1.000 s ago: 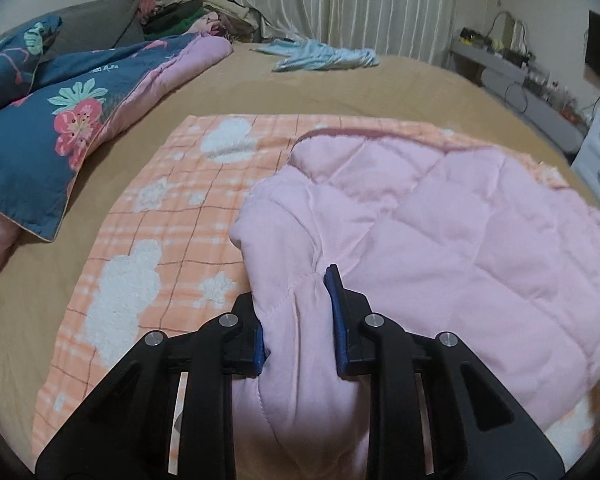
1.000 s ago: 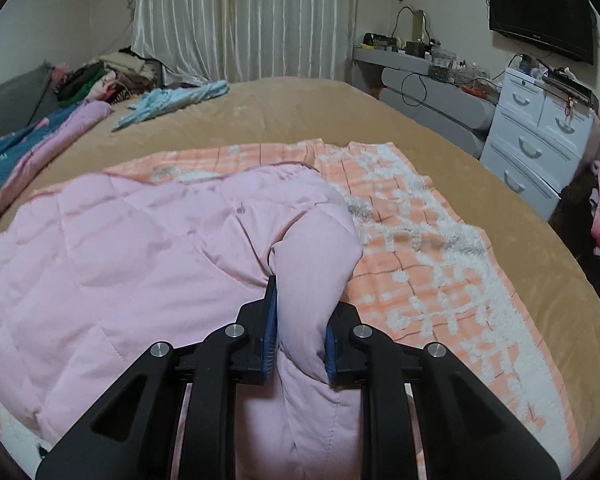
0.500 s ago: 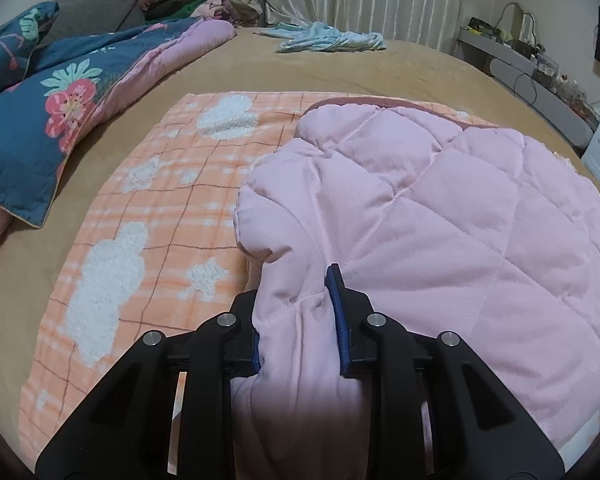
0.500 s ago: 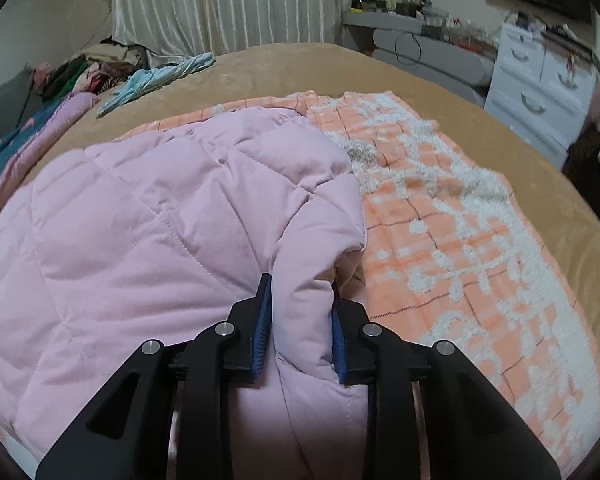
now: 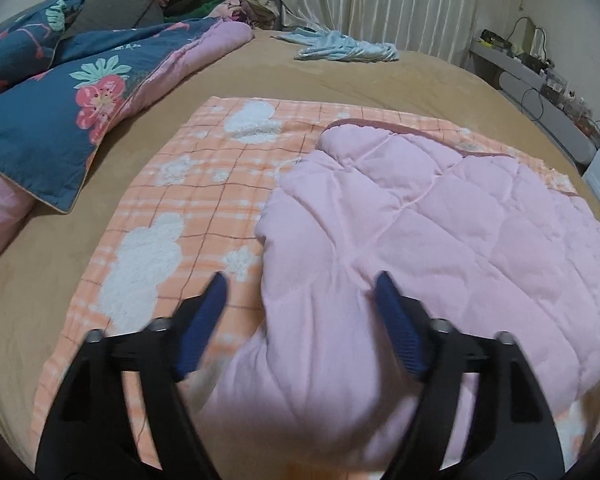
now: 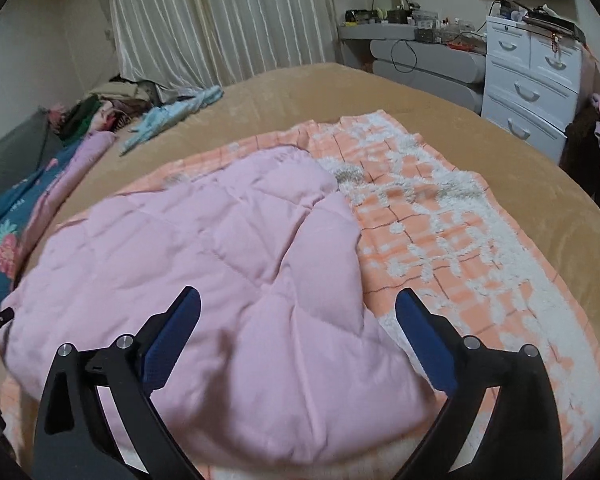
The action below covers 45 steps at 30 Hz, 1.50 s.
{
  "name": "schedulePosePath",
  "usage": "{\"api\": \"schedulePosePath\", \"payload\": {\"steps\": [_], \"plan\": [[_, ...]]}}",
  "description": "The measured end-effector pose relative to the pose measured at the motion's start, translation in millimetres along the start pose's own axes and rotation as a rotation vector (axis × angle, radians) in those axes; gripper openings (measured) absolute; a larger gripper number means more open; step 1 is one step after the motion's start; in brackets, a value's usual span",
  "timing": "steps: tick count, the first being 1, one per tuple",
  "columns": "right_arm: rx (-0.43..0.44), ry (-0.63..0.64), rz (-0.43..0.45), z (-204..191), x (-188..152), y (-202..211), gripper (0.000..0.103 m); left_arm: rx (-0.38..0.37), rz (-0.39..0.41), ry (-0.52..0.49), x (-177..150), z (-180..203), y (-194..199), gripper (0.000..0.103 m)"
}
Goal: Fold large clothes
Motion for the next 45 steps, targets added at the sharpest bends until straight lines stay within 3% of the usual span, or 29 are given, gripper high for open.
{"api": "schedulePosePath", "payload": {"steps": [4,16,29,31,35,45], "plan": [[0.02,-0.003,0.023,-0.8,-1.4,23.5,0.099,-0.029,0.002,0.029,-4.5,-0.8,19.1,0.093],[0.042,-0.006,0.004,0.3,-23.3,58.8,0.099,-0.042,0.01,0.019,-24.0,7.4,59.2,0.094],[0.02,-0.054,-0.04,10.8,-55.3,56.1,0.099,-0.084,-0.057,0.041,-57.2,19.5,52.7,0.094],[0.012,-0.071,-0.048,14.2,-59.6,53.3,0.099,-0.111,-0.071,0.065,-61.8,21.0,49.6,0.094],[0.011,-0.115,-0.069,20.1,-66.1,46.3,0.099,-0.232,-0.13,0.192,-71.9,19.8,35.7,0.094],[0.053,-0.236,-0.157,23.1,-76.5,19.1,0.099,-0.347,-0.205,0.466,-85.2,9.6,0.2,0.094]]}}
Point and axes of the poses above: each gripper's, at about its wrist camera, not at the fingertips, and y roughly against the way its jaws point, z to its right, x to its top, the point moved 7 cm from there along -y, roughly the way its jaws point, and after that the axes turned 4 degrees about -y, right-handed, at the moved point
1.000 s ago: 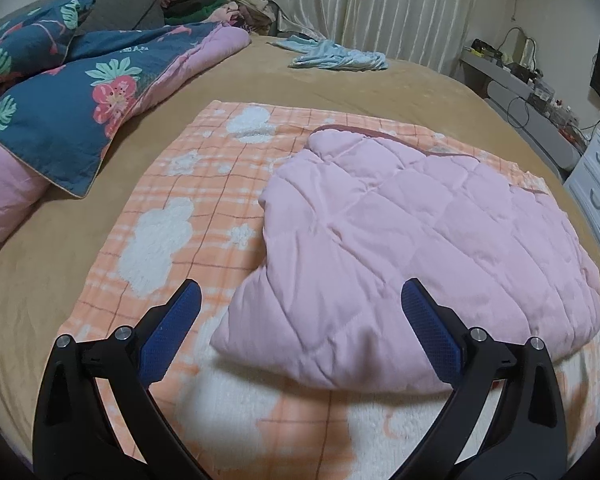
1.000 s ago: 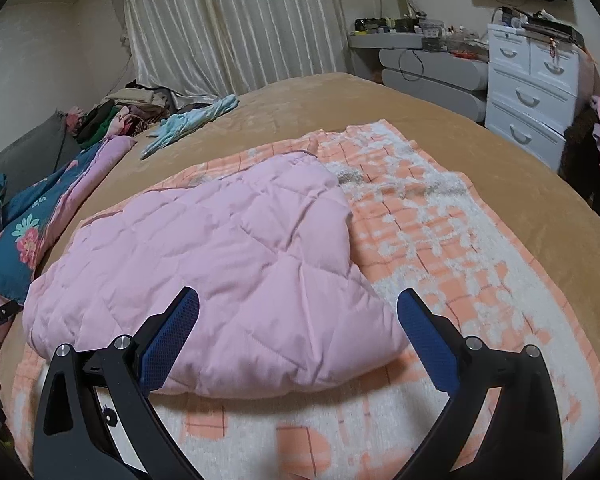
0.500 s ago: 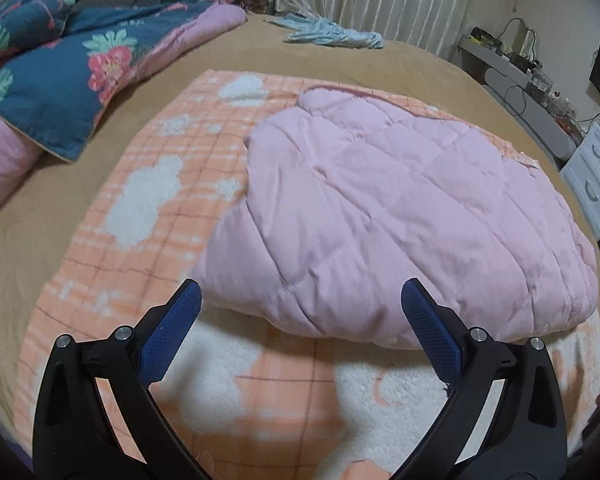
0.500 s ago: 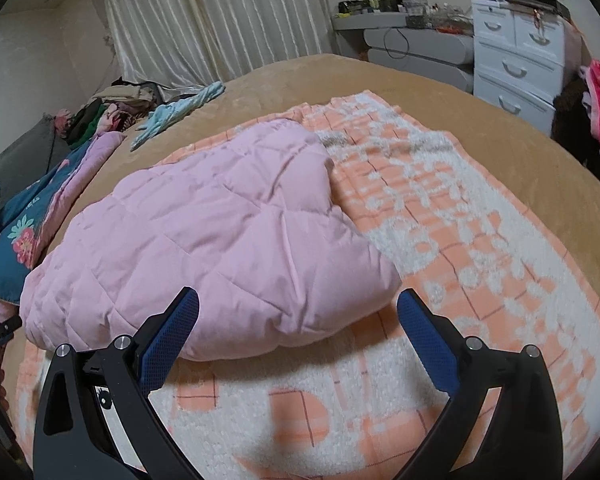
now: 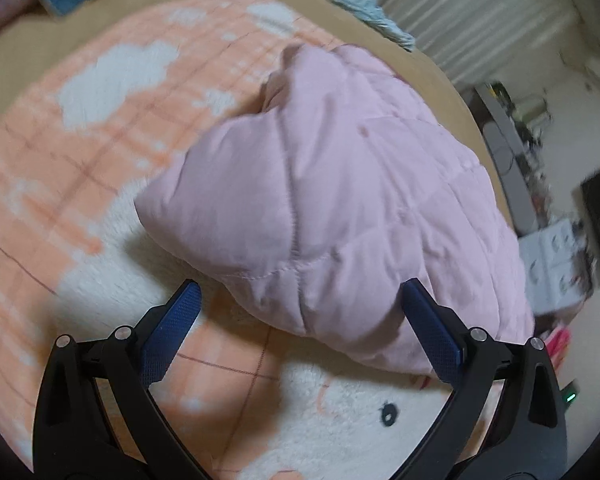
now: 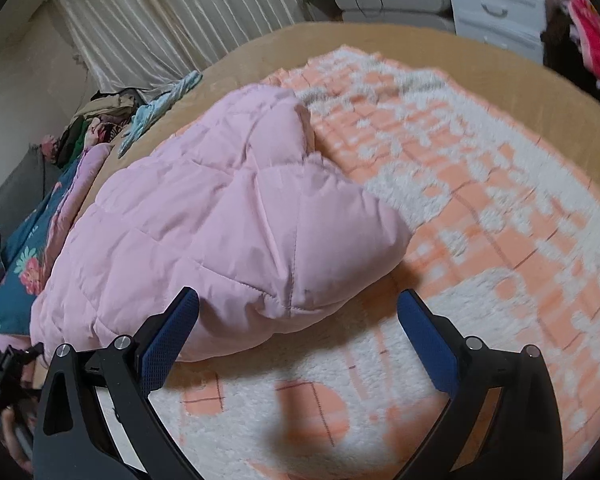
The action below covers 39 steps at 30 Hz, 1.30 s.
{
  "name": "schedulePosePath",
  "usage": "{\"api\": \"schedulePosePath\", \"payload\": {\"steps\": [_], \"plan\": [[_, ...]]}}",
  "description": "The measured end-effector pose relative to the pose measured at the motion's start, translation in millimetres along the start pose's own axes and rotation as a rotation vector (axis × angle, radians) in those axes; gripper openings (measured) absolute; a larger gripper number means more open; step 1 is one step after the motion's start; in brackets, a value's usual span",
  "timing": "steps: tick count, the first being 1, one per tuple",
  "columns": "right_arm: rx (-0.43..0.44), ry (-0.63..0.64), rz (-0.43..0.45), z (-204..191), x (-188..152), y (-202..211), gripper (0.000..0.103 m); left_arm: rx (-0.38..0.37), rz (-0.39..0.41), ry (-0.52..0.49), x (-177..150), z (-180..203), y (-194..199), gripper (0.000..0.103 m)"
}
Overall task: Fold large clothes
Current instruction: 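Grasp the end of the folded jacket with both tools and lift it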
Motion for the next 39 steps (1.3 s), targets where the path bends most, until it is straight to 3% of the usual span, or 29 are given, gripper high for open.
{"api": "schedulePosePath", "payload": {"steps": [4,9,15,20,28,30,35,39], "plan": [[0.027,-0.038,-0.029,-0.2,0.1,-15.7,0.099,-0.068,-0.026,0.105,-1.4,-4.8,-18.0,0.095],[0.048,-0.059,-0.047,-4.4,7.3,-30.3,0.099,-0.117,-0.009,0.152,4.6,4.2,-31.9,0.095],[0.061,-0.093,-0.052,-5.6,14.6,-47.5,0.099,-0.122,0.008,0.167,11.9,15.5,-46.0,0.095],[0.12,-0.146,-0.07,-1.8,19.2,-63.9,0.099,-0.127,0.034,0.15,16.5,19.4,-52.6,0.095],[0.154,-0.127,-0.035,-8.2,26.6,-74.5,0.099,-0.124,0.082,0.118,19.7,27.6,-58.0,0.095],[0.165,-0.123,-0.029,-9.8,28.5,-75.8,0.095,-0.12,0.097,0.105,20.0,28.1,-56.3,0.093],[0.196,-0.062,-0.006,-22.6,32.9,-69.5,0.064,-0.081,0.147,0.015,23.0,47.0,-50.3,0.071],[0.161,0.033,0.03,-37.3,37.1,-60.8,0.051,-0.012,0.172,-0.078,24.1,64.1,-42.5,0.056]]}}
Point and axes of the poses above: each gripper's, at about its wrist camera, not at the fingertips, and y roughly against the way its jaws point, z to its right, x to its top, the point moved 7 cm from there along -y, roughly the way its jaws point, and after that the axes turned 4 degrees about -y, right-handed, at the moved point
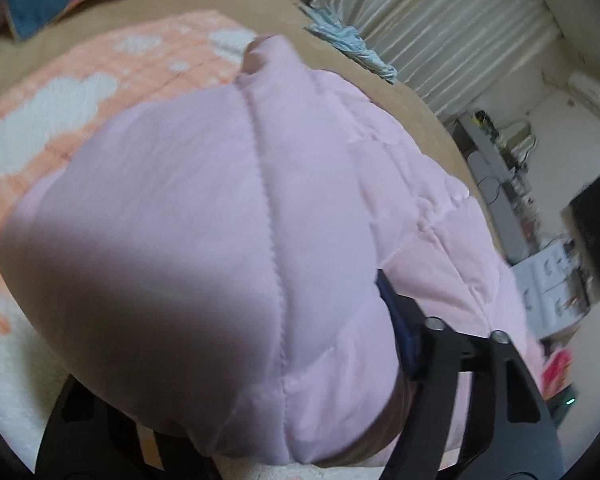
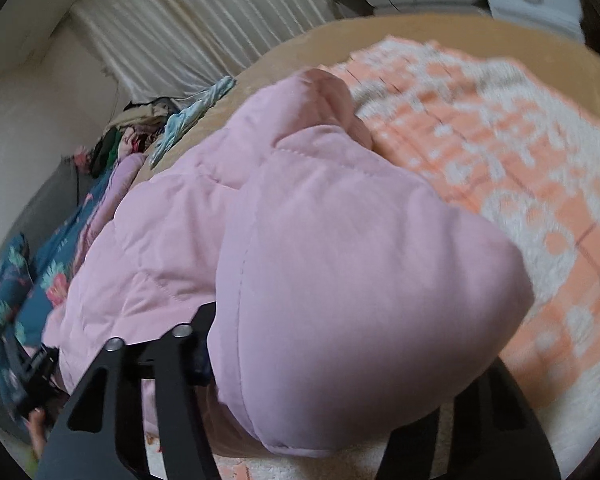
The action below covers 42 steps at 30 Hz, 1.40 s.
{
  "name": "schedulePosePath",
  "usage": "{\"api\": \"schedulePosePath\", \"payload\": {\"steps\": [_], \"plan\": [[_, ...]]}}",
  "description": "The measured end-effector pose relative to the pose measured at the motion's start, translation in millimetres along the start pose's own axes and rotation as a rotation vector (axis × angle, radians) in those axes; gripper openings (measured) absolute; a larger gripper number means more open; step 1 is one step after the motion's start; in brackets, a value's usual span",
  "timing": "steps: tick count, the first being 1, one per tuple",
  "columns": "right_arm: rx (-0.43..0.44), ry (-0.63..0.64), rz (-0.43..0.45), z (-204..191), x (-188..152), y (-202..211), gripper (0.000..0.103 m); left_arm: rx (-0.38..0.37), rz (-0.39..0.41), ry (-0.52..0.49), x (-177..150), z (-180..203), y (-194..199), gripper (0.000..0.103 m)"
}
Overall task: Fold large clothes
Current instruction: 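Grasp the end of the folded jacket with both tools and lift it, then fold the lifted end over onto the rest of the jacket with both tools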
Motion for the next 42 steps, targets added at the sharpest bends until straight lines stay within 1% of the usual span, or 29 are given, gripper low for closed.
{"api": "schedulePosePath", "payload": {"steps": [2,6,8,9,11,14,17,21,23,27,34,38,42], "plan": [[-0.018,0.036,0.009,-6.4,1.4,1.8,0.046,0.022,0.006,-0.046,1.4,9.8,3.1,0.048],[-0.054,0.102,0.019,-15.2,5.3,2.3,0.041,0.032,0.012,-0.084,2.6,18.5,6.6,0.042],[-0.069,0.139,0.028,-21.4,7.2,3.9,0.039,0.034,0.018,-0.111,5.0,22.1,10.6,0.037],[-0.071,0.151,0.033,-23.8,6.7,4.8,0.037,0.036,0.021,-0.124,2.2,15.4,13.8,0.035],[-0.082,0.19,0.045,-29.3,9.5,7.5,0.035,0.041,0.028,-0.152,6.4,15.9,19.5,0.032],[-0.093,0.239,0.062,-39.3,14.2,14.5,0.032,0.051,0.046,-0.2,12.9,25.1,28.1,0.03],[-0.097,0.314,0.095,-58.3,19.0,27.1,0.03,0.058,0.065,-0.225,19.8,32.9,39.2,0.029],[-0.075,0.4,0.136,-82.6,20.7,51.2,0.029,0.059,0.092,-0.273,24.4,42.1,59.1,0.028],[-0.062,0.453,0.162,-95.9,17.6,69.3,0.029,0.053,0.104,-0.295,24.2,45.5,73.8,0.028],[-0.039,0.506,0.184,-106.2,5.6,101.0,0.028,0.043,0.113,-0.319,23.4,46.5,98.6,0.028],[-0.025,0.514,0.178,-96.0,-30.7,144.2,0.028,0.035,0.104,-0.346,-0.1,34.3,135.6,0.028],[-0.032,0.505,0.166,-84.1,-51.1,160.0,0.028,0.04,0.099,-0.363,-19.6,26.5,150.6,0.028],[-0.044,0.478,0.147,-73.4,-68.2,168.8,0.029,0.047,0.092,-0.37,-36.3,16.2,157.3,0.028]]}}
Point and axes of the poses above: each gripper's, at about its wrist camera, not at the fingertips, and y roughly against the way its jaws point, z to its right, x to its top, the point moved 7 cm from there along -y, roughly the way its jaws point, and after that the axes turned 4 degrees about -y, right-handed, at the moved point
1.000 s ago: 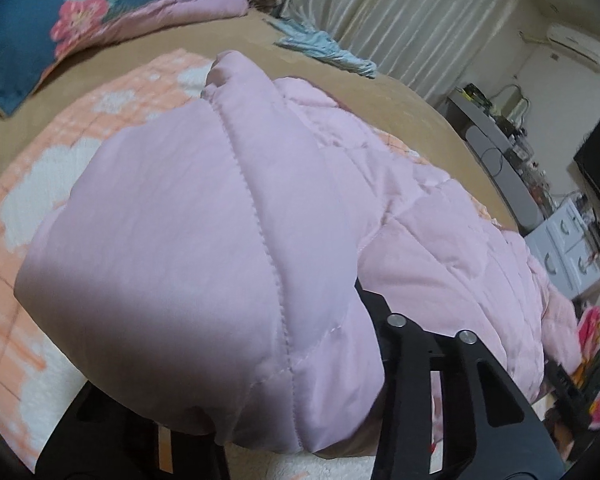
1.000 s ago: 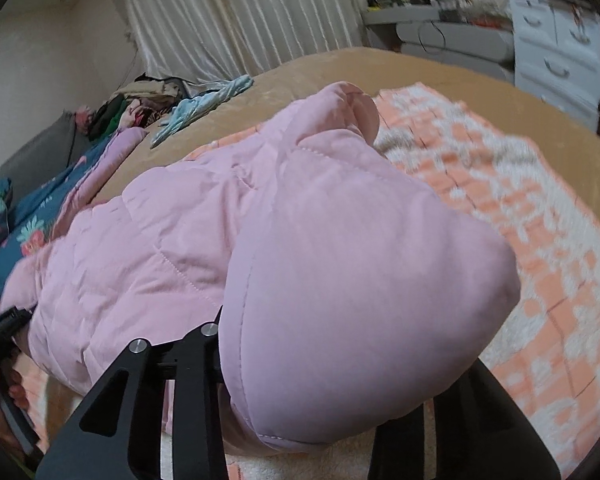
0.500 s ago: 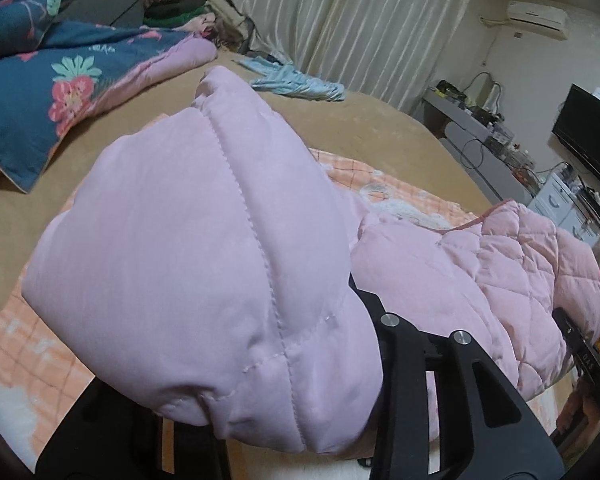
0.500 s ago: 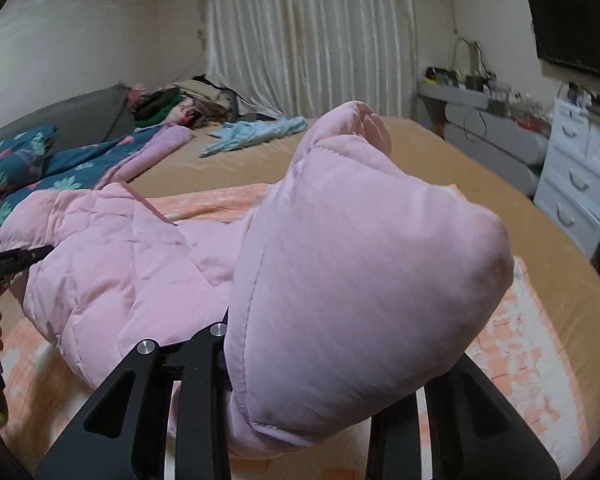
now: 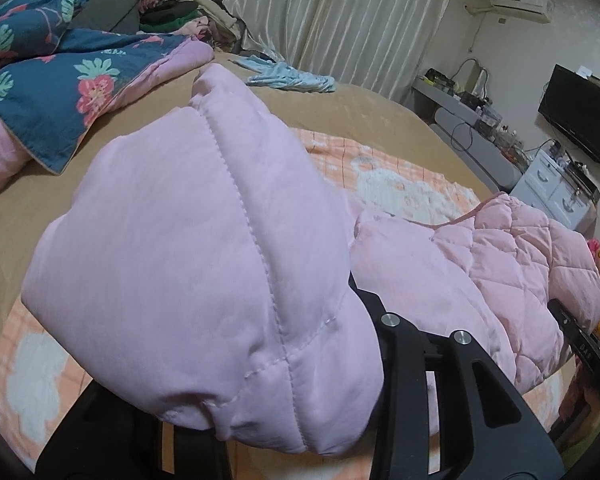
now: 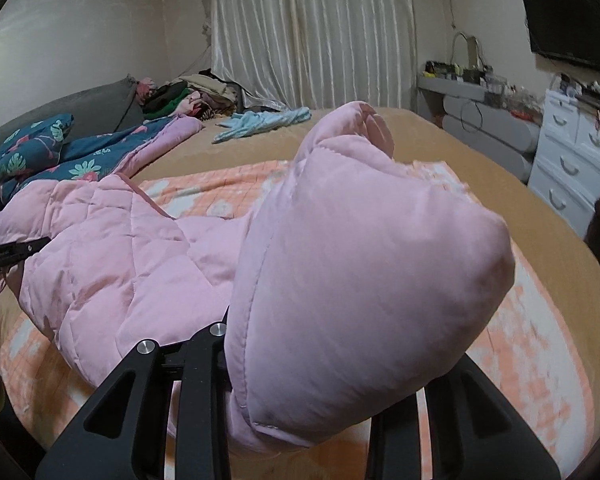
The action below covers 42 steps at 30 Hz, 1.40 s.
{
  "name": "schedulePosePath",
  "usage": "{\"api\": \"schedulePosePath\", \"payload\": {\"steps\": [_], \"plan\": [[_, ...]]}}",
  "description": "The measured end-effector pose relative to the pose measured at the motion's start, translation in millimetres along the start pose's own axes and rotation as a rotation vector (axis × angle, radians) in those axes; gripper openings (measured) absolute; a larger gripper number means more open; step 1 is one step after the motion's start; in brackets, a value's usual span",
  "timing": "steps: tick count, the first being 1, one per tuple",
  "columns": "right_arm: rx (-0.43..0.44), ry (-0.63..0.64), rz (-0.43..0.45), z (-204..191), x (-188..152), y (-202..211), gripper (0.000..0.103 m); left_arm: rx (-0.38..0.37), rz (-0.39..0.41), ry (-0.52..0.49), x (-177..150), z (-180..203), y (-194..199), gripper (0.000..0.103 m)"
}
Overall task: Fold large clothes
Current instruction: 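Fold the lifted end over onto the rest of the jacket with both tools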
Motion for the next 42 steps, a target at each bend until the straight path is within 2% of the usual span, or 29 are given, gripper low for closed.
{"api": "schedulePosePath", "payload": {"steps": [15,26,30,36,38,40,42], "plan": [[-0.022,-0.167,-0.116,26.6,-72.4,3.3,0.037,0.039,-0.058,0.004,-75.0,-21.1,5.6,0.036],[-0.003,-0.345,-0.183,48.9,-100.3,-9.6,0.05,0.038,-0.048,0.016,-93.0,-26.4,4.9,0.041],[0.001,-0.374,-0.191,51.7,-103.6,-10.3,0.052,0.034,-0.043,0.026,-97.4,-27.8,5.3,0.042],[-0.006,-0.41,-0.21,57.6,-108.7,-8.6,0.068,0.035,-0.047,0.033,-99.2,-29.8,4.6,0.044],[-0.03,-0.413,-0.21,59.6,-110.6,-5.3,0.083,0.035,-0.051,0.038,-99.6,-31.2,4.5,0.046],[-0.044,-0.422,-0.209,63.1,-113.4,-2.3,0.09,0.034,-0.056,0.041,-99.5,-32.8,4.6,0.047],[-0.045,-0.433,-0.208,66.0,-115.5,0.1,0.092,0.035,-0.061,0.047,-100.2,-33.9,5.1,0.049]]}}
Point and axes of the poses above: each gripper's, at about its wrist camera, not at the fingertips, and y roughly against the way its jaws point, z to its right, x to its top, the point moved 7 cm from there along -y, roughly the way its jaws point, and after that the axes turned 4 degrees about -y, right-handed, at the moved point
